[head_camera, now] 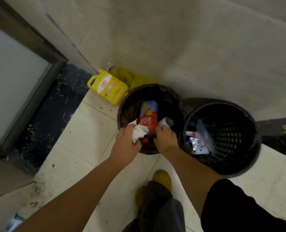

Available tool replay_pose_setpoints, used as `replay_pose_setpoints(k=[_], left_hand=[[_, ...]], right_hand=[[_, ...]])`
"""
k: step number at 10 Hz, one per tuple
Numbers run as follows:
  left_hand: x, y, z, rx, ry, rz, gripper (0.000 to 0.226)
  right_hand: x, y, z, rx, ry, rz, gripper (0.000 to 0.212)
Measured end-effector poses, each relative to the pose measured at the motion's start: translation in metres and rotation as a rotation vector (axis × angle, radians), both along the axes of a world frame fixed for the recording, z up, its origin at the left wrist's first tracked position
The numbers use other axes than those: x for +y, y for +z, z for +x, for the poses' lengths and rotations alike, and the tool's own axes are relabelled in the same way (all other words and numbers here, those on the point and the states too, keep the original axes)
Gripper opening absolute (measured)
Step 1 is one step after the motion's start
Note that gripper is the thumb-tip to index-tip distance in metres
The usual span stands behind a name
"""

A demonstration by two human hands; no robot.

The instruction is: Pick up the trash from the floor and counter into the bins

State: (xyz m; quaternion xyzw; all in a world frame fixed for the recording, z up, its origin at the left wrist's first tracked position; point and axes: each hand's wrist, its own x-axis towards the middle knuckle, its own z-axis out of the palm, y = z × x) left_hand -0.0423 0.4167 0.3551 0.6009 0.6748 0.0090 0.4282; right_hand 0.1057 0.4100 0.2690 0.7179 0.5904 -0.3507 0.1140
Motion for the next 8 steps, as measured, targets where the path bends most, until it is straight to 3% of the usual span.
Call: replay_pose_setpoints(k=[1,3,4,6,7,8], left_hand=[[0.009,0.027,0.046,0.017,-0.126,0.006,0.064],[0.002,0.007,0.166,-0.084,-0.436,-0.033,0.065],[-0.012,-0.045,0.222,-0.059,-0.557,-0.079,0.069],[-0.039,-0.162,0.299,0.117,-0.812,0.018,0.071],[-0.044,-0.197,0.303,0.293,-1.105,0.095,0.081],[-0.042,-0.197,0.291,0.381,-1.167,0.036,0.089]], right_hand=[[-0.04,0.031,0.052,0.052,-0.112,0.008,0.043],[-0.145,0.029,0.156,-0.045,-0.014,-0.273,0.06],[-0.178,0.007,0.187,-0.062,0.013,-0.205,0.053],[-0.21,-0.044,0.204,-0.142,0.128,0.295,0.016],[-0.214,-0.052,0.207,-0.11,0.123,0.454,0.017],[-0.212,-0.05,0.205,-0.117,0.107,0.47,0.022]])
